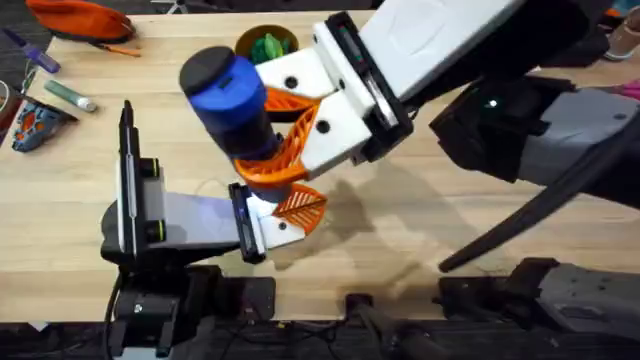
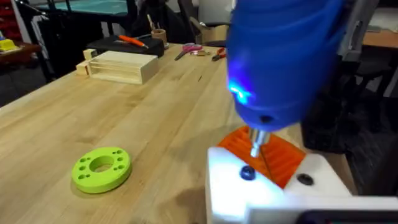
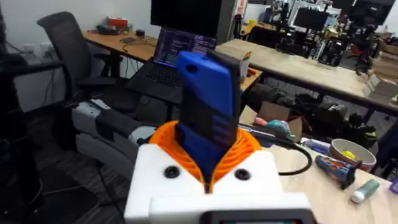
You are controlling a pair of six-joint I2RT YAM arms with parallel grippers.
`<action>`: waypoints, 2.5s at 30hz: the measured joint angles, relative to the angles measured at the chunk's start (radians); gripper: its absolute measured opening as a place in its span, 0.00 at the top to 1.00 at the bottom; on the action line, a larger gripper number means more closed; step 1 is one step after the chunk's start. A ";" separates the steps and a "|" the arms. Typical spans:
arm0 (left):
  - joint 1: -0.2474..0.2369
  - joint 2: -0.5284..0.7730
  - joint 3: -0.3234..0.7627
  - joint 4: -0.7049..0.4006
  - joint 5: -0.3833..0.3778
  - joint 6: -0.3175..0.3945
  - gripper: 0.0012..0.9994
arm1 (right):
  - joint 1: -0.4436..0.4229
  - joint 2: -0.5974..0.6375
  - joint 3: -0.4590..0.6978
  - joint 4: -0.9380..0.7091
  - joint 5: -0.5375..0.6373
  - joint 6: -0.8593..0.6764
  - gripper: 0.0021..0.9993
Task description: Pick up the gripper from the table and insert it into the empty holder that is missing its gripper. Then pick up a screw, insert it into the mounting hole, and use the screwdriver to tighten it. Finally, clean up the table by picking up the vegetable and placing it into the bucket.
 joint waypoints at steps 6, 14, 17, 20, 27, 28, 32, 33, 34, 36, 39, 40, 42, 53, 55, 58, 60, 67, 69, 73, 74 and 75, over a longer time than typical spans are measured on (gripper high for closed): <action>0.000 0.000 0.000 0.000 0.000 0.000 0.99 | 0.017 0.000 0.000 0.000 0.003 0.000 0.98; 0.000 0.000 0.000 0.000 0.000 0.000 0.99 | 0.017 0.000 0.000 0.003 0.015 -0.002 0.98; 0.000 0.000 0.000 0.000 0.000 0.000 0.99 | 0.017 0.000 0.000 0.005 0.023 -0.003 0.98; 0.000 0.000 0.000 0.000 0.000 0.000 0.99 | 0.017 0.000 0.000 0.005 0.026 -0.003 0.98; 0.000 0.000 0.000 0.000 0.000 0.000 0.99 | 0.017 0.000 0.000 0.004 0.027 -0.003 0.98; 0.000 0.000 0.000 0.000 0.000 0.000 0.99 | 0.017 0.000 0.000 0.004 0.026 -0.003 0.98; 0.000 0.000 0.000 0.000 0.000 0.000 0.99 | 0.017 0.002 0.000 0.005 0.027 -0.003 0.98; 0.000 0.000 0.000 0.000 0.000 0.000 0.99 | 0.017 0.004 0.000 0.004 0.027 -0.003 0.98; 0.000 0.000 0.000 0.000 0.000 0.000 0.99 | 0.017 0.005 0.000 0.004 0.027 -0.003 0.98; 0.000 0.000 0.000 0.000 0.000 0.000 0.99 | 0.017 0.010 0.000 0.004 0.027 -0.003 0.98; 0.000 0.000 0.000 0.000 0.000 0.000 0.99 | 0.017 0.015 0.000 0.002 0.029 -0.003 0.98; 0.000 0.000 0.000 0.000 0.000 0.000 0.99 | 0.017 0.015 0.000 0.002 0.029 -0.003 0.98; 0.000 0.000 0.000 0.000 0.000 0.000 0.99 | 0.017 0.015 0.000 0.003 0.030 -0.003 0.98; 0.000 0.000 0.000 0.000 0.000 0.000 0.99 | 0.017 0.017 0.000 -0.011 0.030 -0.003 0.98; 0.000 0.000 0.000 0.000 0.000 0.000 0.99 | 0.017 0.017 0.000 -0.013 0.030 -0.003 0.98; 0.000 0.000 0.000 0.000 0.000 0.000 0.99 | 0.017 0.017 0.000 -0.014 0.030 -0.003 0.98; 0.000 0.000 0.000 0.000 0.000 0.000 0.99 | 0.017 0.017 0.000 -0.014 0.030 -0.003 0.98; 0.000 0.000 0.000 0.000 0.000 0.000 0.99 | 0.017 0.017 0.000 -0.016 0.030 -0.003 0.98; 0.000 0.000 0.000 0.000 0.000 0.000 0.99 | 0.017 0.017 0.000 -0.016 0.030 -0.003 0.98; 0.000 0.000 0.000 0.000 0.000 0.000 0.99 | 0.017 0.017 0.000 -0.015 0.030 -0.003 0.98; 0.000 0.000 0.000 0.000 0.000 0.000 0.99 | 0.017 0.019 0.000 -0.015 0.030 -0.003 0.98; 0.000 0.000 0.000 0.000 0.000 0.000 0.99 | 0.017 0.021 0.000 -0.014 0.030 -0.004 0.98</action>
